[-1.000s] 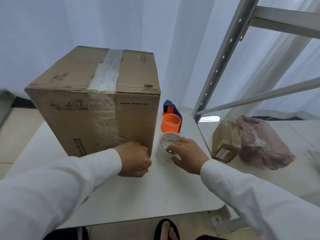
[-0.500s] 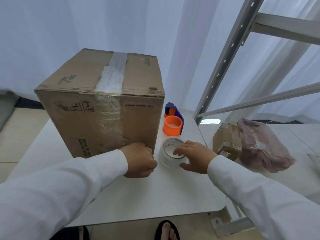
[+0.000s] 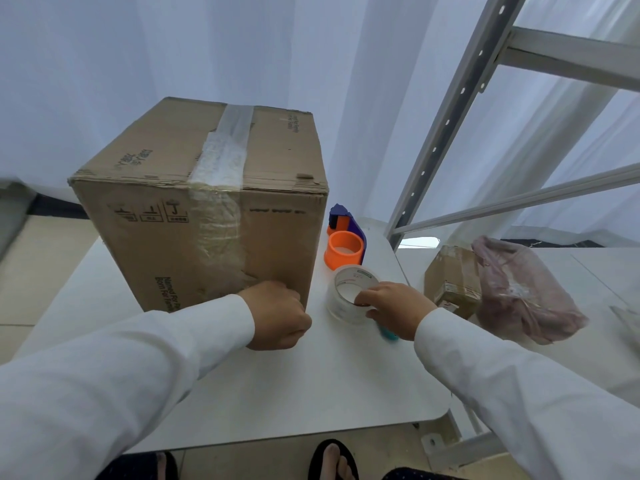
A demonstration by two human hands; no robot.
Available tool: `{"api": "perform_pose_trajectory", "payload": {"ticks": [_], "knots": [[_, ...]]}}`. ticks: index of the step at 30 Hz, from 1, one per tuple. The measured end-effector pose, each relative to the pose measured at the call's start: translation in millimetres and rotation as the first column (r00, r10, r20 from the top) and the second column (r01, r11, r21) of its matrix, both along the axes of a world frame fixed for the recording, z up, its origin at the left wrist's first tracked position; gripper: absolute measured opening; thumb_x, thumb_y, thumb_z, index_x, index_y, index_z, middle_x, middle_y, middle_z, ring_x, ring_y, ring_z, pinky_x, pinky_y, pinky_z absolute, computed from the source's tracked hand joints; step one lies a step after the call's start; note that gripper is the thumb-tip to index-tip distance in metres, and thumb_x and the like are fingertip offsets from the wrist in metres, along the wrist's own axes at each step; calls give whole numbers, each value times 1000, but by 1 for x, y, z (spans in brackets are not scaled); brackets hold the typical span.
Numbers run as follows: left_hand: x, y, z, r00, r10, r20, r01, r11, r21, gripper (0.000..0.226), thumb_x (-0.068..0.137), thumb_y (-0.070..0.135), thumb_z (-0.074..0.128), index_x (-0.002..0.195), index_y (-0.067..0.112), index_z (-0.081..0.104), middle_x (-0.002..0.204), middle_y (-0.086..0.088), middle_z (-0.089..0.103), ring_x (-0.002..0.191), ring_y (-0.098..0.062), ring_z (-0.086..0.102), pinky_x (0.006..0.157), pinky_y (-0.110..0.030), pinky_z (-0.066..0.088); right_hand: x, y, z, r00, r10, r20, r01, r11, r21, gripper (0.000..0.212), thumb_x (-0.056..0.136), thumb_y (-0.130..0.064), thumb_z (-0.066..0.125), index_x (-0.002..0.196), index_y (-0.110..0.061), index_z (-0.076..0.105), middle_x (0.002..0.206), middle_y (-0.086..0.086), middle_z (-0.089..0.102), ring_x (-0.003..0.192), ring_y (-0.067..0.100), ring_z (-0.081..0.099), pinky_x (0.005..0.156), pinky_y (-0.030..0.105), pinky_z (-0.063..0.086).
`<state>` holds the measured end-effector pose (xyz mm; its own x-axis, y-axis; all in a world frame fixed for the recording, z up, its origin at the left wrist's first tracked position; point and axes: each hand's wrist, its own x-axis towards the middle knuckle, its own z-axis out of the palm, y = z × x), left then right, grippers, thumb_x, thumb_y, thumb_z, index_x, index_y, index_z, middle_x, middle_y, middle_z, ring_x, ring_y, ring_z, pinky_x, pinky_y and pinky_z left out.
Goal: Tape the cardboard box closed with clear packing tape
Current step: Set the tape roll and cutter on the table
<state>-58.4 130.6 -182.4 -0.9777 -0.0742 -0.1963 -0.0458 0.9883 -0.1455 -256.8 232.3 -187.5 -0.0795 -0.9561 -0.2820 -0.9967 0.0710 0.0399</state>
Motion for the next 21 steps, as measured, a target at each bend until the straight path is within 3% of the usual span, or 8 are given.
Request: {"api": "perform_pose_trajectory", "payload": {"ticks": [8, 12, 15, 18, 21], "knots": [[-2, 1, -2, 1000, -3, 1, 3, 1000, 6, 30, 94, 23, 35, 89, 10, 61, 88, -9, 68, 70, -23, 44, 70, -30, 41, 8, -1, -6, 991, 104, -79, -107, 994, -37, 42, 92, -21, 52, 133, -18, 43, 135, 8, 54, 123, 28, 51, 101, 39, 45], [-2, -1, -2, 1000, -8, -2, 8, 1000, 18, 28, 93, 24, 36, 86, 11, 60, 86, -8, 67, 73, -25, 50, 69, -32, 43, 0, 3, 7, 997, -31, 73, 41, 989, -140, 57, 81, -39, 64, 131, -25, 41, 135, 0, 51, 118, 19, 50, 96, 33, 46], [-2, -1, -1, 1000, 1, 9, -1, 1000, 24, 29, 93, 23, 35, 87, 10, 60, 87, -9, 67, 71, -25, 47, 69, -31, 44, -13, 11, 7, 980, -191, 62, 200, 957, -212, 54, 75, -55, 62, 114, -23, 46, 118, -1, 57, 96, 15, 56, 82, 27, 52], [-2, -1, -1, 1000, 5, 1, -5, 999, 39, 29, 93, 22, 36, 84, 9, 60, 85, -11, 67, 72, -27, 49, 68, -33, 43, -23, 19, -3, 948, -314, -55, 312, 949, -33, 56, 77, -61, 56, 112, -19, 46, 110, 3, 62, 86, 18, 60, 77, 29, 54], [-3, -1, 0, 1000, 13, 1, -13, 999, 40, 28, 93, 22, 36, 84, 9, 59, 85, -11, 67, 70, -25, 44, 67, -33, 42, -27, 24, -10, 938, -343, -51, 347, 928, 136, 56, 81, -52, 56, 125, -18, 43, 119, 6, 61, 98, 23, 61, 84, 34, 53]]}}
